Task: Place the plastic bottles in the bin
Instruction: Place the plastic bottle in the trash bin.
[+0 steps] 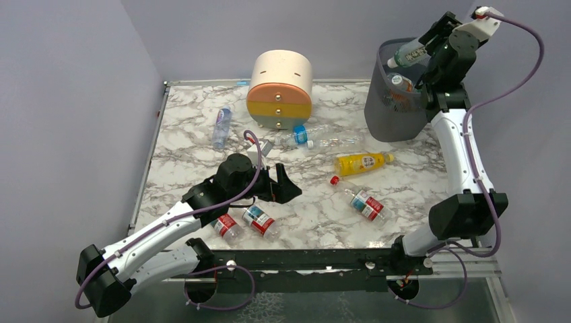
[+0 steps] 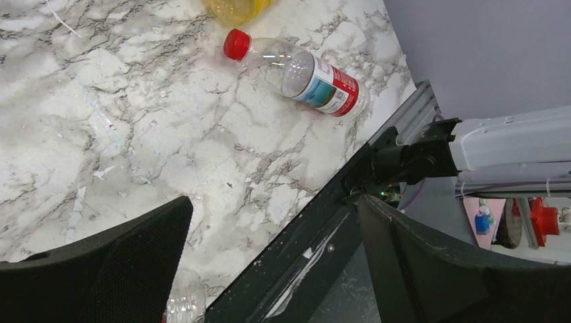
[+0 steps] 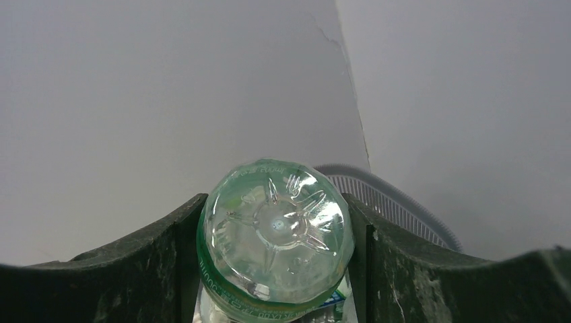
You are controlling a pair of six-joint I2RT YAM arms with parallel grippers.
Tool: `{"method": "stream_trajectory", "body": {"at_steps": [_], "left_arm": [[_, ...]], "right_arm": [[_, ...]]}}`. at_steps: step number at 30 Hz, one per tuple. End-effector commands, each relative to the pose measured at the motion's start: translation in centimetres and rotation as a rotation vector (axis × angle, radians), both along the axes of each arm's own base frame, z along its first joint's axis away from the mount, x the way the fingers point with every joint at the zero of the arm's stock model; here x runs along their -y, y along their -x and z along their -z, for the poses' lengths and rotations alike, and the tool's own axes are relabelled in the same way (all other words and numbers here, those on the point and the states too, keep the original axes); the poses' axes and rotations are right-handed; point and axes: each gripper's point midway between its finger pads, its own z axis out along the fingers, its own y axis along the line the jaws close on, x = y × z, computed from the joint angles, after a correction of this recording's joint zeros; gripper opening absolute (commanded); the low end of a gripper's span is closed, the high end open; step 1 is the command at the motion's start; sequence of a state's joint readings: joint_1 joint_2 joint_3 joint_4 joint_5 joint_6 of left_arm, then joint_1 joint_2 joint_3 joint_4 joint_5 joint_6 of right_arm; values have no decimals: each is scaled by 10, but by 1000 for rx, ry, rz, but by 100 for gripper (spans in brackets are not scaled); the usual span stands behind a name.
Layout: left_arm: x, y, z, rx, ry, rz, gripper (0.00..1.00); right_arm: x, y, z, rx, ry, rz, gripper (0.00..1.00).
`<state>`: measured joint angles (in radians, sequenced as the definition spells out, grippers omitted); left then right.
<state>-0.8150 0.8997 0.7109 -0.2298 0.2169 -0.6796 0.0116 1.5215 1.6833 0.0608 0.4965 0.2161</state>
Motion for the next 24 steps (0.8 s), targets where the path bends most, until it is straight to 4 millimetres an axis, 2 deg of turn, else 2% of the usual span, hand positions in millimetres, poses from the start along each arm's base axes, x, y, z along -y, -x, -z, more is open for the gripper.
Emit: {"method": "stream_trajectory", "body": {"at_steps": [1, 3, 6, 7, 13, 17, 21, 24], "left_arm": [[-1, -1, -4, 21, 11, 2, 99], [-1, -1, -4, 20, 12, 1, 99], [-1, 0, -4, 19, 12, 0, 99], [-1, 0, -3, 17, 10, 0, 99], [-1, -1, -4, 18, 11, -3, 99], [-1, -1, -3, 18, 12, -4, 99], [1, -2, -1, 15, 9, -2, 99], [1, -3, -1, 19, 8, 1, 99]], "right_arm": [[5, -14, 9, -34, 9, 14, 71], [6, -20, 15, -60, 11, 19, 80], [5, -24, 19, -82, 8, 16, 99], [5, -23, 19, -81, 6, 15, 100], [-8, -18, 4, -59, 4, -61, 100], [-24, -8, -9, -32, -11, -155, 100], [-59, 4, -17, -8, -37, -352, 100], [-87, 13, -12, -17, -79, -509, 100]]}}
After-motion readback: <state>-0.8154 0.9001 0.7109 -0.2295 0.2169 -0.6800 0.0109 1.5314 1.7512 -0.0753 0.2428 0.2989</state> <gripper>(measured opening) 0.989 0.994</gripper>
